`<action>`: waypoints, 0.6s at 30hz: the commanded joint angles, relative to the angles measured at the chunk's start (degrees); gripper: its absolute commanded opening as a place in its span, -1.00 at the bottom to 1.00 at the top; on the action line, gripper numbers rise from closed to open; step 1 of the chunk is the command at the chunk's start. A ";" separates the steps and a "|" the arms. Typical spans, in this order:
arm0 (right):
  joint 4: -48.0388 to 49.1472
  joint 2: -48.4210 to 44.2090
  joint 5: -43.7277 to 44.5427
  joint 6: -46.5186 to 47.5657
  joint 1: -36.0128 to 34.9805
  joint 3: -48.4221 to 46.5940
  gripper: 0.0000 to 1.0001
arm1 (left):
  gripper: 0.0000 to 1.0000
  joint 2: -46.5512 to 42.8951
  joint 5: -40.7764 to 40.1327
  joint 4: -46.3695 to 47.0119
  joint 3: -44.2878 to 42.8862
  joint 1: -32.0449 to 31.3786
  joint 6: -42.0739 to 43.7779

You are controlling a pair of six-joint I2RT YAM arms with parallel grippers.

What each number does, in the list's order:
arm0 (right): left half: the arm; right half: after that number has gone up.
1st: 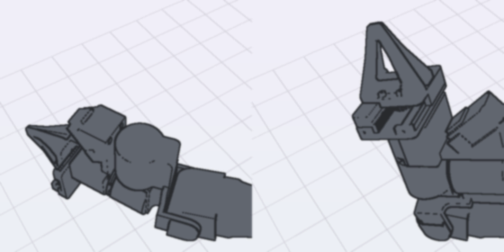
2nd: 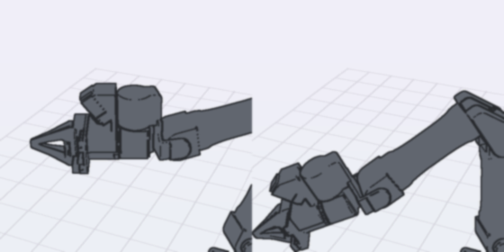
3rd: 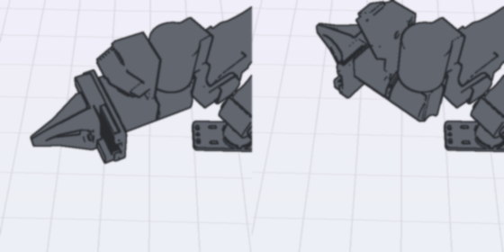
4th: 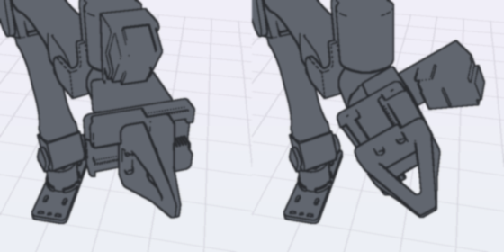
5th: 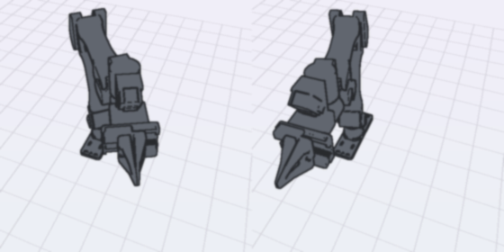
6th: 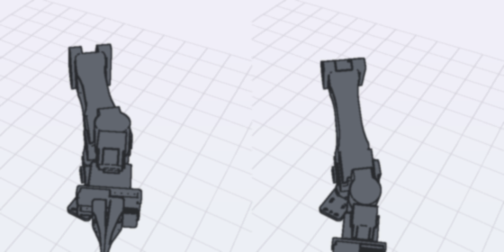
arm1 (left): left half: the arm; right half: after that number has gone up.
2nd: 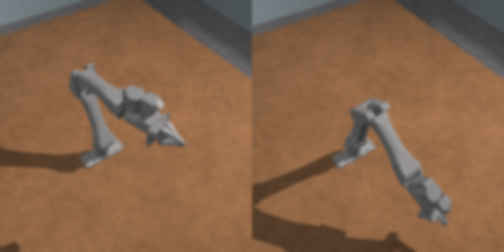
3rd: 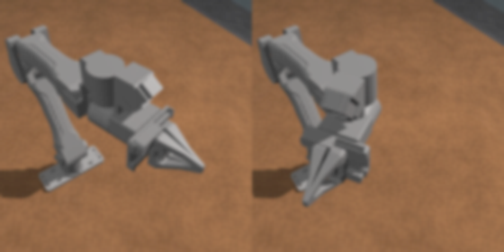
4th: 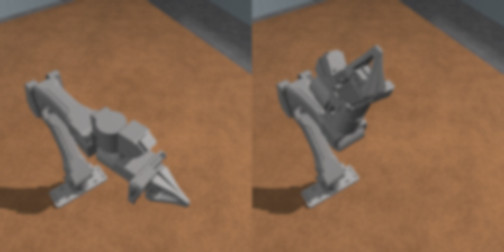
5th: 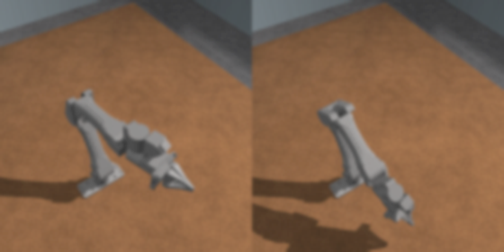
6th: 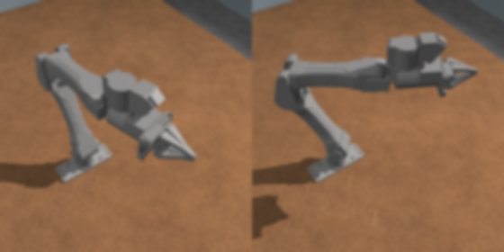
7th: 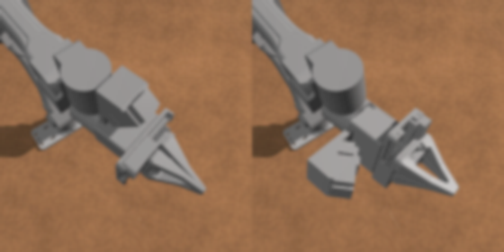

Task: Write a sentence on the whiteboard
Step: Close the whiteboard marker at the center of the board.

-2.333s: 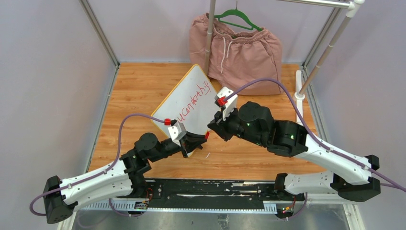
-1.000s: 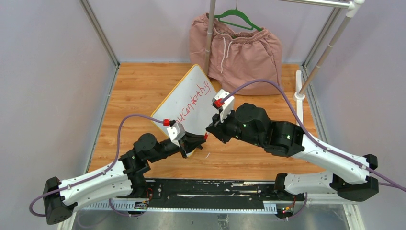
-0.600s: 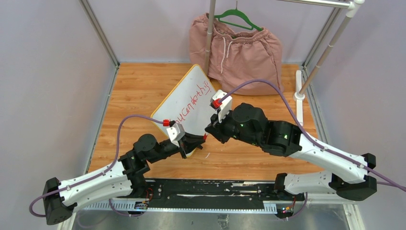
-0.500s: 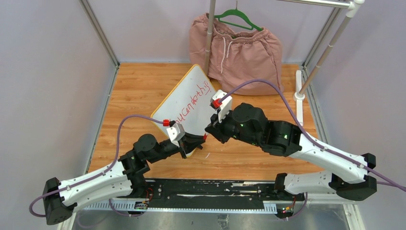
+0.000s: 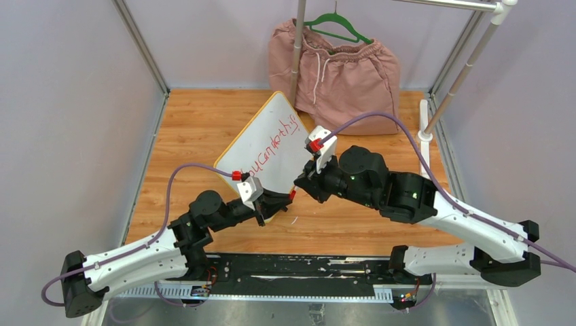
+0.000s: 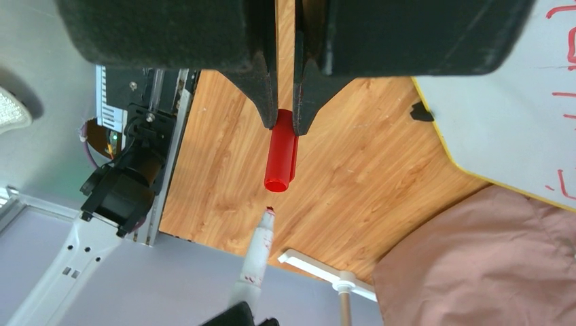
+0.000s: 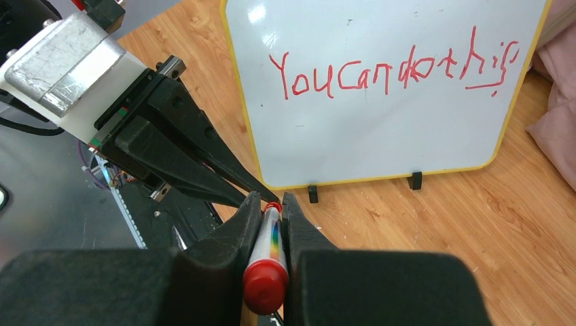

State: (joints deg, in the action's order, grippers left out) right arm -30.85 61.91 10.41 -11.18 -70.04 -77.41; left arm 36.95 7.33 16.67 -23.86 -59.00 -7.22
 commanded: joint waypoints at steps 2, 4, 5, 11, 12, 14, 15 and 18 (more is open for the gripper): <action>1.20 -2.22 -2.27 0.05 -0.71 -1.49 -1.00 | -1.00 0.01 1.42 2.67 -0.16 -2.00 4.37; 1.20 -2.84 -3.80 0.41 -0.70 -1.43 -1.00 | -1.00 -0.26 1.25 2.60 -0.01 -2.52 6.06; 0.83 -3.18 -4.52 0.53 -0.71 -1.51 -1.00 | -1.00 -0.60 1.24 2.58 0.03 -2.64 6.79; -2.06 -5.79 -5.71 2.51 -0.71 -1.12 -1.00 | -1.00 -2.98 2.69 2.09 0.13 -2.70 12.72; -2.53 -6.24 -5.67 2.94 -0.69 -0.95 -1.00 | -1.00 -3.28 2.78 1.69 -0.07 -2.76 13.94; -3.19 -6.90 -5.66 3.93 -0.71 -0.33 -1.00 | -1.00 -3.63 2.80 0.73 -0.49 -2.76 16.21; -3.25 -7.15 -5.70 4.48 -0.80 0.04 -1.00 | -1.00 -3.52 2.66 0.25 -0.83 -2.70 17.14; -2.20 -7.41 -3.57 6.04 -2.71 1.59 -1.00 | -1.00 -2.91 2.19 -0.40 -1.41 -2.71 18.83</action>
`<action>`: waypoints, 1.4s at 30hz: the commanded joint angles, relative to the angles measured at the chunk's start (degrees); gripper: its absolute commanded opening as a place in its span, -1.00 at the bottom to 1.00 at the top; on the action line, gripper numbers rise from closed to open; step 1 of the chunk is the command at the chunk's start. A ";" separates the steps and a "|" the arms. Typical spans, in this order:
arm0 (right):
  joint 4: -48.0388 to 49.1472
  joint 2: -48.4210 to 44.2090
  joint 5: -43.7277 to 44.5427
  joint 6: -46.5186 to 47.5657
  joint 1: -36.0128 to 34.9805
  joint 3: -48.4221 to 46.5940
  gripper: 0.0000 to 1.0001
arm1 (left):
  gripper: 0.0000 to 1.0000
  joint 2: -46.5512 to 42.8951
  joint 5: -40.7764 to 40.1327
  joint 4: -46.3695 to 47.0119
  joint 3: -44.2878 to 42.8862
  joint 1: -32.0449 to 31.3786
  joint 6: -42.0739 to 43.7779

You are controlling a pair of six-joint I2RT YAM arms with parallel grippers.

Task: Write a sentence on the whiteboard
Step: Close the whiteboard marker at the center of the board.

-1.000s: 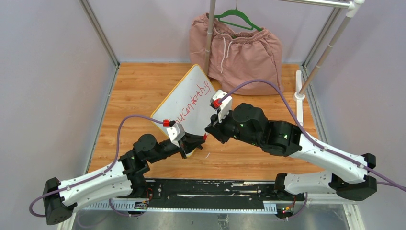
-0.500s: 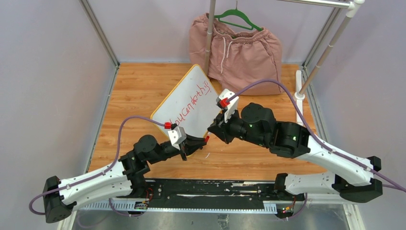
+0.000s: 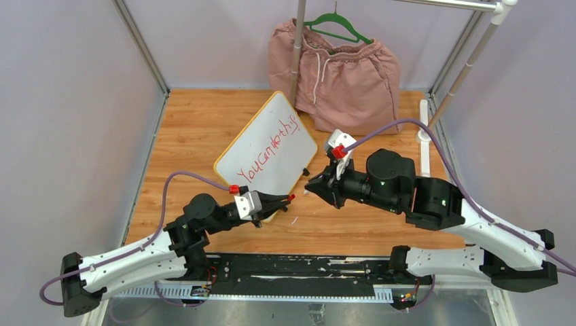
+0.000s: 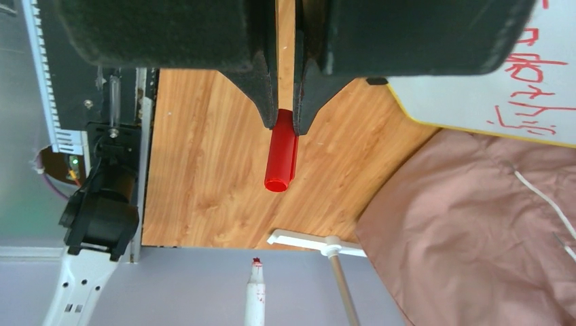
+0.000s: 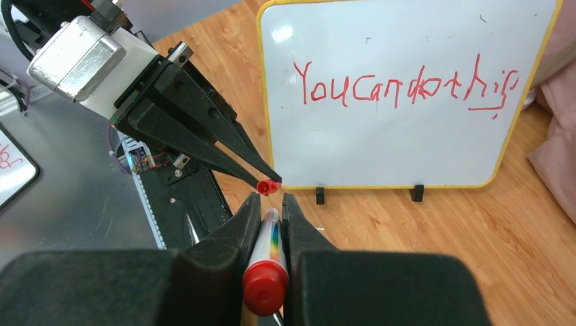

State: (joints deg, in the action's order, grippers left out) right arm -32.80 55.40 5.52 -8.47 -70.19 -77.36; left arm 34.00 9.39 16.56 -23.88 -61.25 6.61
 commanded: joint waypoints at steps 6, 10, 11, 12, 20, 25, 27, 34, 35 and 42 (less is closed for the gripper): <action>4.02 0.85 11.25 8.05 -10.15 2.63 -1.00 | -1.00 0.17 -0.80 -0.30 -1.27 -0.51 4.24; 8.66 1.47 15.28 10.48 -12.39 4.39 -1.00 | -1.00 -0.28 -1.11 -0.30 -0.85 -0.45 3.22; 10.04 1.45 15.87 10.77 -12.54 5.06 -1.00 | -1.00 -0.40 -0.99 -0.30 -0.84 -0.46 3.09; 11.13 1.47 16.52 10.98 -12.66 5.45 -1.00 | -1.00 -0.42 -0.96 -0.30 -0.70 -0.45 2.90; 14.58 2.38 21.26 11.88 -12.86 6.56 -1.00 | -1.00 -0.93 -0.71 -0.30 -0.46 -0.45 2.51; 14.34 2.99 21.24 11.91 -12.82 6.22 -1.00 | -1.00 -0.86 -0.77 -0.17 -0.47 -0.45 2.55; 13.94 3.07 20.78 11.65 -12.86 6.17 -1.00 | -1.00 -0.92 -0.85 -0.27 -0.47 -0.50 2.53; 12.20 2.62 19.04 10.14 -12.86 6.27 -1.00 | -1.00 -1.00 -2.64 -0.30 -0.55 -0.45 1.71; 12.07 2.43 18.93 9.88 -12.84 6.38 -1.00 | -1.00 -0.96 -2.89 -0.25 -0.55 -0.49 1.55; 11.96 1.16 18.33 8.85 -12.86 7.09 -1.00 | -1.00 -0.64 -3.54 -0.25 -0.64 -0.46 0.79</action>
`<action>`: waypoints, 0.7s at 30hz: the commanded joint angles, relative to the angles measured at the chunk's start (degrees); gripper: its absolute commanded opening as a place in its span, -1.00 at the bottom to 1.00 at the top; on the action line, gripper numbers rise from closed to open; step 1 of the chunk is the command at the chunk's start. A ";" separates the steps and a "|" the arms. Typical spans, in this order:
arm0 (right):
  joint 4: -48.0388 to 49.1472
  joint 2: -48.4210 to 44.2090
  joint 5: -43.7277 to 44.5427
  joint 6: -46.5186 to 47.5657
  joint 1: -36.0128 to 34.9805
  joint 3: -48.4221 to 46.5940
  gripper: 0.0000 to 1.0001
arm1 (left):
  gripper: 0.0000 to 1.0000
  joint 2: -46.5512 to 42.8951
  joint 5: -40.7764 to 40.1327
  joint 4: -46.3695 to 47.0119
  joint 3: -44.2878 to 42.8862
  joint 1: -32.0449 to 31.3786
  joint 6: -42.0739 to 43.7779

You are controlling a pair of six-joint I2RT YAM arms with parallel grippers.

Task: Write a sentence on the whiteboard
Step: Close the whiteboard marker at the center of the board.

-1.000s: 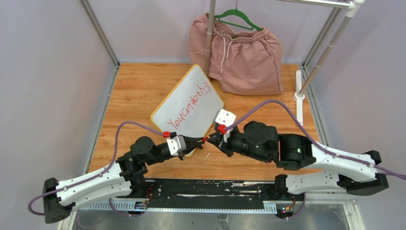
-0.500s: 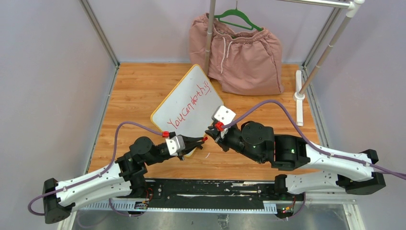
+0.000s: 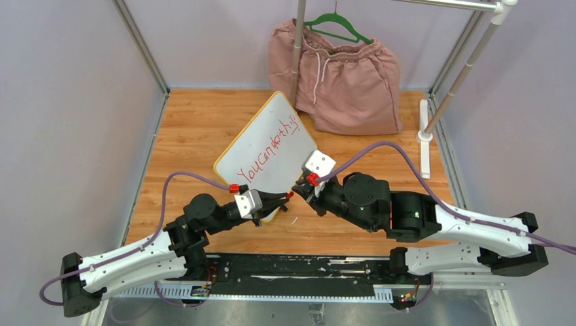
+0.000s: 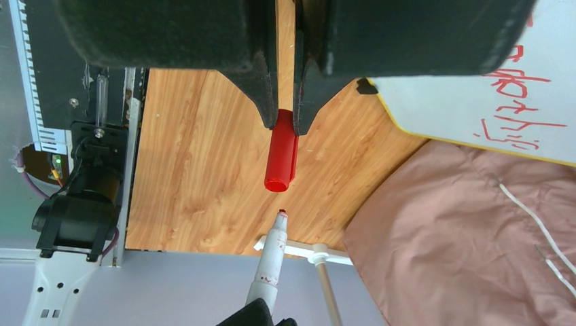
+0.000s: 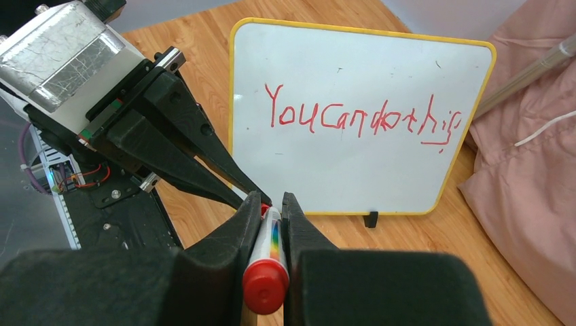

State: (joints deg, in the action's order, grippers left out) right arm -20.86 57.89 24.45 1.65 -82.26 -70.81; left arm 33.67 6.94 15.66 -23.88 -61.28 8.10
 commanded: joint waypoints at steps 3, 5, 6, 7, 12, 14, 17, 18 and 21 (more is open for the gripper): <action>-0.21 -1.10 -1.08 -1.30 -0.80 0.65 -1.00 | -1.00 -0.24 -1.21 0.60 -0.73 -0.47 -0.71; -0.23 -1.03 -1.30 -1.30 -0.79 0.78 -1.00 | -1.00 -0.33 -1.35 0.60 -0.73 -0.49 -0.72; -0.23 -0.95 -1.37 -1.30 -0.80 0.76 -1.00 | -1.00 -0.39 -1.41 0.60 -0.73 -0.43 -0.72; -0.23 -0.94 -1.41 -1.30 -0.80 0.76 -1.00 | -1.00 -0.43 -1.48 0.60 -0.69 -0.42 -0.72; -0.32 -0.17 -1.60 -1.30 -0.80 0.71 -1.00 | -1.00 -0.86 -1.58 0.60 -0.56 -0.46 -0.79; -0.32 -0.06 -1.30 -2.40 -0.80 0.74 -1.00 | -1.00 -1.13 -1.36 0.60 -0.49 -0.44 -0.89; -0.31 0.15 -0.88 -2.87 -0.80 0.63 -1.00 | -1.00 -1.48 -1.19 0.60 -0.34 -0.45 -0.82; -0.32 0.27 -0.64 -3.00 -0.80 0.59 -1.00 | -1.00 -1.65 -1.21 0.60 -0.30 -0.44 -0.77; -0.41 0.69 -0.19 -3.14 -0.80 0.43 -1.00 | -1.00 -1.90 -1.01 0.60 -0.29 -0.47 -0.76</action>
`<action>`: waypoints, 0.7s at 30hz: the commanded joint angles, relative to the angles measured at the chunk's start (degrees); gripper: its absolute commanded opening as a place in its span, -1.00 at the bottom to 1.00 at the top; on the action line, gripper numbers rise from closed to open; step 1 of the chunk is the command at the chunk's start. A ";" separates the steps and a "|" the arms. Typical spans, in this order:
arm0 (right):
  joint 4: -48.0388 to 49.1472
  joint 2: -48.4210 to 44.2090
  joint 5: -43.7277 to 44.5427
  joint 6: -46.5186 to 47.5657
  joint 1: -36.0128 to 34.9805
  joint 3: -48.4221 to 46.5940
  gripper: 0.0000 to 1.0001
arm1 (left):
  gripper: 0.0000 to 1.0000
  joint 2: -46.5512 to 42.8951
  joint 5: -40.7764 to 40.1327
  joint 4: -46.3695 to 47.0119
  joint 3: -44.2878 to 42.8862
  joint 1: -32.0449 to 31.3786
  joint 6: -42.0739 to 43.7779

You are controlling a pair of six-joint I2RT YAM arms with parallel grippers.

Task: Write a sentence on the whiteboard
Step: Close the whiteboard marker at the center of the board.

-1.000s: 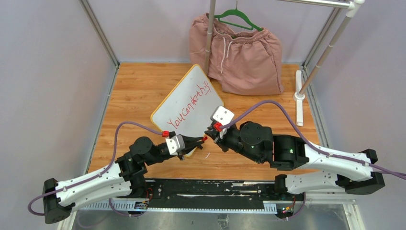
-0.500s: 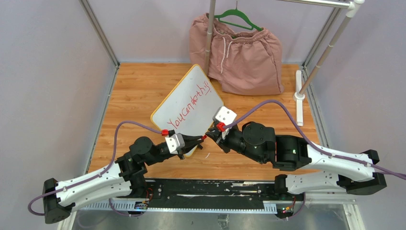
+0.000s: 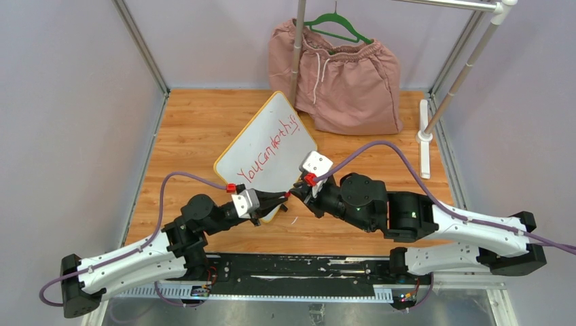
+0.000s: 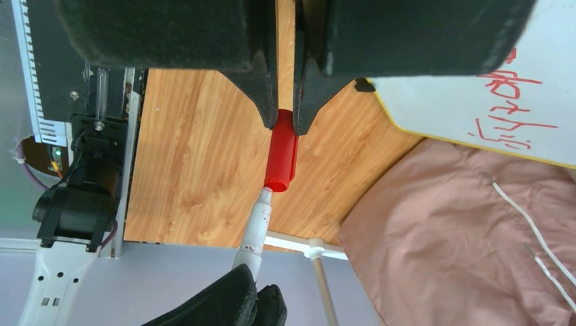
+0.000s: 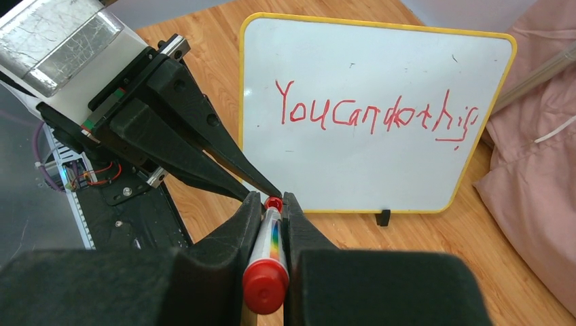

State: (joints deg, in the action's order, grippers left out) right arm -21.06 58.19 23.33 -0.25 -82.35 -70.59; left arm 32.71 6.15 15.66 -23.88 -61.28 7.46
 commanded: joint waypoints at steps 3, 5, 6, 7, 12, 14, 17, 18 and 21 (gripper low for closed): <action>-0.21 0.71 0.94 -1.25 -0.71 -0.11 -1.00 | -1.00 -0.98 -0.08 0.60 -0.38 -0.42 -0.26; -0.21 0.87 0.93 -1.23 -0.71 -0.16 -1.00 | -1.00 -1.15 0.05 0.60 -0.38 -0.43 -0.26; -0.21 0.94 0.93 -1.24 -0.71 -0.16 -1.00 | -1.00 -1.20 0.03 0.60 -0.30 -0.43 -0.21; -0.22 0.95 1.00 -1.24 -0.71 -0.16 -1.00 | -1.00 -1.24 0.12 0.60 -0.30 -0.45 -0.25; -0.21 1.15 1.46 -1.39 -0.69 -0.17 -1.00 | -1.00 -1.58 0.31 0.61 -0.29 -0.43 -0.17; -0.22 1.07 1.75 -1.51 -0.70 -0.14 -1.00 | -1.00 -1.60 0.31 0.61 -0.30 -0.49 -0.13; -0.21 0.95 2.25 -1.42 -0.71 -0.25 -1.00 | -1.00 -1.52 0.67 0.60 -0.20 -0.45 -0.08; -0.21 0.88 2.26 -1.42 -0.71 -0.29 -1.00 | -1.00 -1.56 0.63 0.60 -0.28 -0.43 -0.11; -0.36 1.23 2.12 -1.41 -0.63 -0.25 -1.00 | -1.00 -1.75 0.53 0.67 -0.29 -0.46 -0.08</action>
State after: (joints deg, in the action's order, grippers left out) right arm -21.04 59.42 24.08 -0.69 -82.35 -70.59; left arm 31.81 6.44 14.63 -23.88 -61.28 7.44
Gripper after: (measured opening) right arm 0.132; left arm 0.051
